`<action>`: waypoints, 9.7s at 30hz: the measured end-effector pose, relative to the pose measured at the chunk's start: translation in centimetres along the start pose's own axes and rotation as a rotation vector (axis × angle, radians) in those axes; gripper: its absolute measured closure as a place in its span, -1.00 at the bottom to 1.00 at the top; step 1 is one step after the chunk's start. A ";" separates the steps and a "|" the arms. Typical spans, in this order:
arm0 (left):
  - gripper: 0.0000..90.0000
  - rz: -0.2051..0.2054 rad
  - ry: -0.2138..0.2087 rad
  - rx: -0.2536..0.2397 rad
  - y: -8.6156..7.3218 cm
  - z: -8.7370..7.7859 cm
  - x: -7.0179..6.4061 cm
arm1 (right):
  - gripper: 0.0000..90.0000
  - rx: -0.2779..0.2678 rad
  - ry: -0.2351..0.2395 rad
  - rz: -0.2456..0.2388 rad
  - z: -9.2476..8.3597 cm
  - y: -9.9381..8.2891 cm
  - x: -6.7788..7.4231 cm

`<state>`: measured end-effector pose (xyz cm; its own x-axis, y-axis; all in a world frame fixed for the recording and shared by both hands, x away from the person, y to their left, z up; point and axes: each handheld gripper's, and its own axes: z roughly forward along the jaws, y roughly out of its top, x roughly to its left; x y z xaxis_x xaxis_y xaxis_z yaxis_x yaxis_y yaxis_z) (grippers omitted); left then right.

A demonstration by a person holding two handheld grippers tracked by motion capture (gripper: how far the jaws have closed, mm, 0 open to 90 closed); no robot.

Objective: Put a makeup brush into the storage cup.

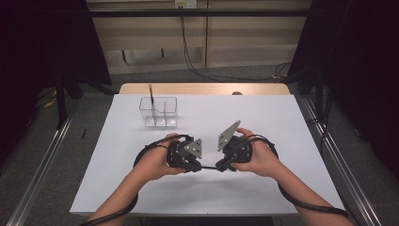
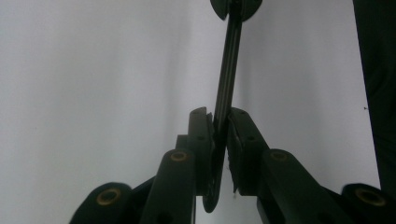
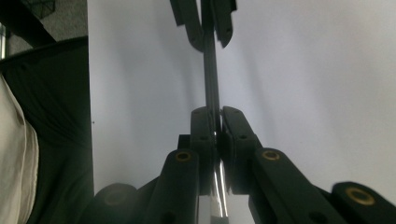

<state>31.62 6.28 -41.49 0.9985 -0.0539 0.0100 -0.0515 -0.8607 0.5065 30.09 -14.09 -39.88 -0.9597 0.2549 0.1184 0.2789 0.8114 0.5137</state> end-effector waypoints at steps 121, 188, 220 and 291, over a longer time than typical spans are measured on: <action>0.87 -0.345 -0.025 -0.547 -3.2 1.4 0.3 | 0.59 -0.685 -0.006 0.260 0.6 -5.8 -1.2; -0.92 -0.428 0.046 -0.818 -2.9 0.2 1.2 | 0.88 -0.735 0.020 0.290 0.7 -5.2 -1.1; 0.11 -0.376 0.030 -0.869 -0.7 -0.6 2.1 | 0.88 -0.729 -0.013 0.262 0.8 -4.8 -0.9; 0.86 -0.384 0.134 -0.918 -3.2 -3.5 2.0 | -0.89 -0.723 -0.200 0.217 -1.8 -9.0 -0.4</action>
<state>33.84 10.71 -40.11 0.9412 0.2517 -0.2255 0.2527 -0.0813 0.9641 27.96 -22.40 -43.02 -0.8425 0.5146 0.1595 0.3018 0.2055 0.9310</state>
